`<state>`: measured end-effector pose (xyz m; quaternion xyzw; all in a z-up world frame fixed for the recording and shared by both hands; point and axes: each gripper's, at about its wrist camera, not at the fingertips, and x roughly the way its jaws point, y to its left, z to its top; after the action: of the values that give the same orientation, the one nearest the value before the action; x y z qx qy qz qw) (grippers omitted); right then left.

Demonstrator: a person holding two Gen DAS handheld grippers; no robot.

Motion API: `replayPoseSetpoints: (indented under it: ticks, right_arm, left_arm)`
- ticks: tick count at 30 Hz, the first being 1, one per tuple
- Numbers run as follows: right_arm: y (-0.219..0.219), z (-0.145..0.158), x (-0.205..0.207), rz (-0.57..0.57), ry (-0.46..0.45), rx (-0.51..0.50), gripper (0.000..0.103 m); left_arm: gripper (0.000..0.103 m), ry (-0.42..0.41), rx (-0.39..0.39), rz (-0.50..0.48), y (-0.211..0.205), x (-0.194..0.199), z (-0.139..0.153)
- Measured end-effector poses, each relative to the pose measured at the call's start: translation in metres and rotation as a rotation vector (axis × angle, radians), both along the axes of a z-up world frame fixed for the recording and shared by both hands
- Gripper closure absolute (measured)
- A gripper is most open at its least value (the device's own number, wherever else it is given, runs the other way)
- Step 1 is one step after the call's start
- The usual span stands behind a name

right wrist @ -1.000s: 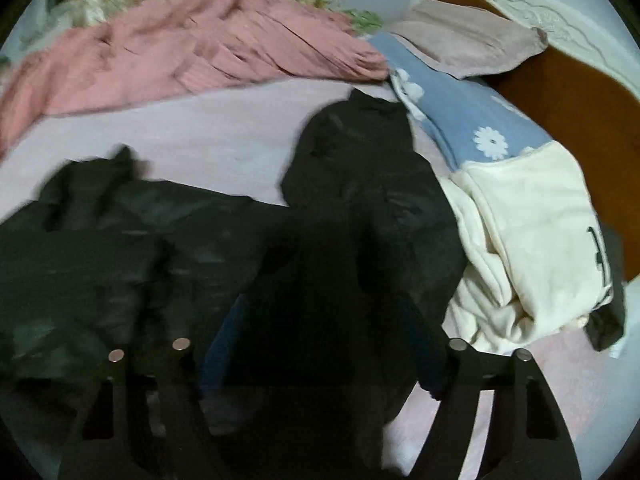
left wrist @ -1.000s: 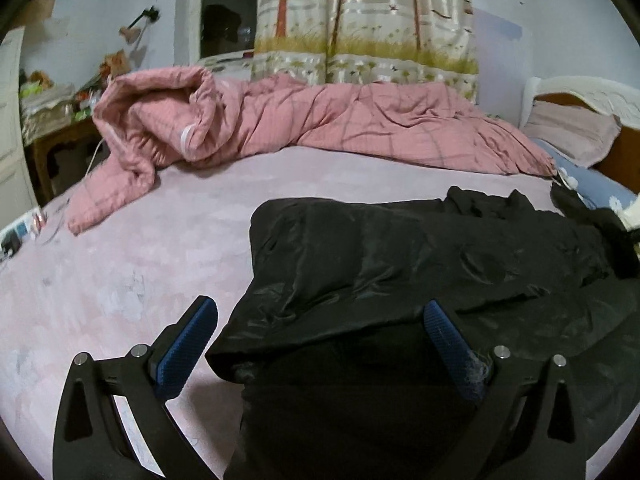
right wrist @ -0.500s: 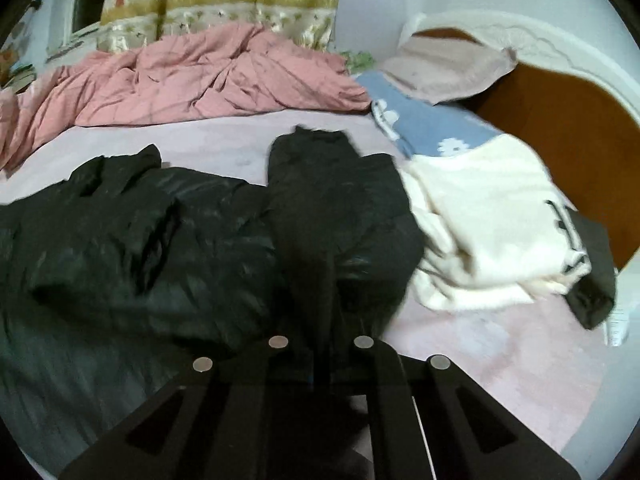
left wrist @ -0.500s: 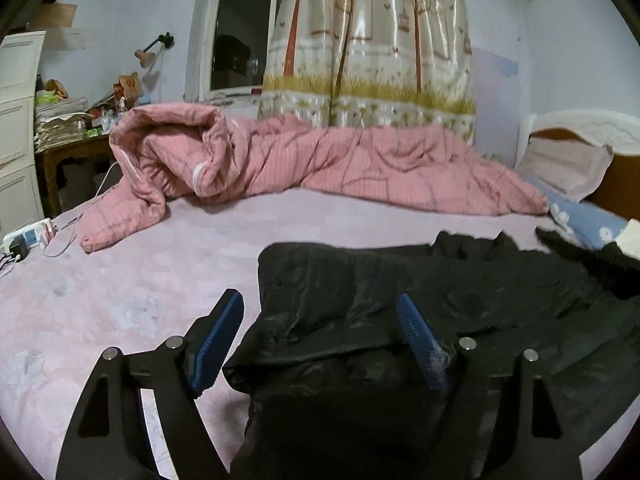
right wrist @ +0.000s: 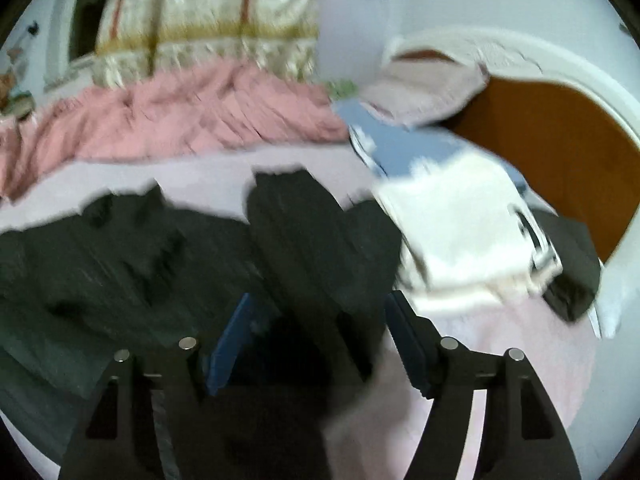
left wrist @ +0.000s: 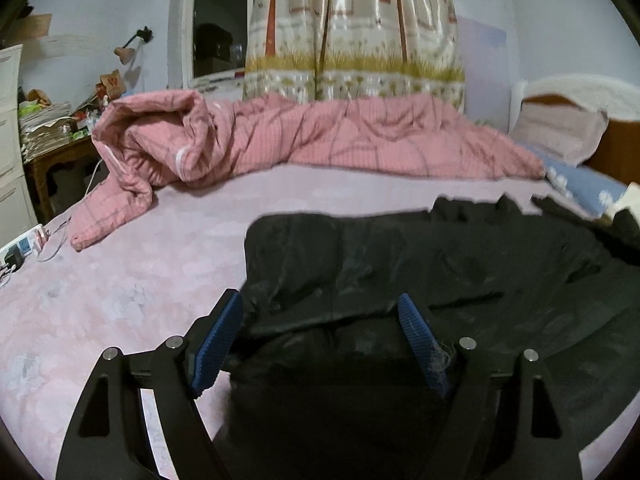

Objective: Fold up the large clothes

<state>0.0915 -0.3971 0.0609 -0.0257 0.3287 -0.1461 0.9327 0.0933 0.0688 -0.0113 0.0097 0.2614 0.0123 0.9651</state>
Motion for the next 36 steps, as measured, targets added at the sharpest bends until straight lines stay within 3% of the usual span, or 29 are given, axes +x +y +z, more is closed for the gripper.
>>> replayPoseSetpoints:
  ticks: [2, 5, 10, 13, 14, 15, 16, 17, 18, 24, 32, 36]
  right_arm:
    - [0.009, 0.013, 0.017, 0.029, -0.014, 0.012, 0.033]
    - [0.018, 0.014, 0.064, 0.055, 0.053, 0.019, 0.033]
    - [0.014, -0.034, 0.145, -0.023, 0.216, 0.007, 0.033]
    - [0.001, -0.069, 0.17, -0.082, 0.328, -0.013, 0.033]
    - [-0.005, -0.074, 0.173, -0.104, 0.333, 0.006, 0.039]
    - [-0.009, -0.076, 0.174, -0.11, 0.321, 0.028, 0.052]
    - [-0.011, -0.075, 0.174, -0.108, 0.31, 0.036, 0.063]
    - [-0.011, -0.074, 0.175, -0.106, 0.31, 0.039, 0.086]
    - [-0.012, -0.074, 0.175, -0.104, 0.314, 0.041, 0.095]
    - [0.019, -0.036, 0.145, 0.001, 0.2, -0.023, 0.096]
    - [0.116, 0.032, 0.05, 0.328, -0.028, -0.068, 0.096]
    - [0.142, 0.035, 0.032, 0.32, -0.047, -0.212, 0.096]
  left_arm:
    - [0.024, 0.031, 0.005, 0.012, -0.001, 0.006, -0.007]
    - [0.024, 0.064, 0.008, 0.024, -0.001, 0.011, -0.014]
    - [0.024, 0.072, 0.022, 0.03, -0.004, 0.012, -0.018]
    - [0.023, 0.081, 0.023, 0.027, -0.003, 0.014, -0.019]
    - [0.023, 0.084, 0.019, 0.025, -0.002, 0.015, -0.019]
    - [0.023, 0.086, 0.015, 0.024, -0.001, 0.015, -0.019]
    - [0.023, 0.089, 0.012, 0.022, -0.001, 0.015, -0.019]
    - [0.023, 0.091, 0.01, 0.021, 0.0, 0.016, -0.019]
    - [0.023, 0.092, 0.009, 0.02, 0.0, 0.016, -0.019]
    - [0.024, 0.062, 0.015, 0.035, -0.002, 0.011, -0.014]
    - [0.023, -0.007, -0.005, -0.006, -0.006, -0.005, 0.0]
    - [0.023, -0.007, -0.023, -0.005, -0.004, -0.008, 0.001]
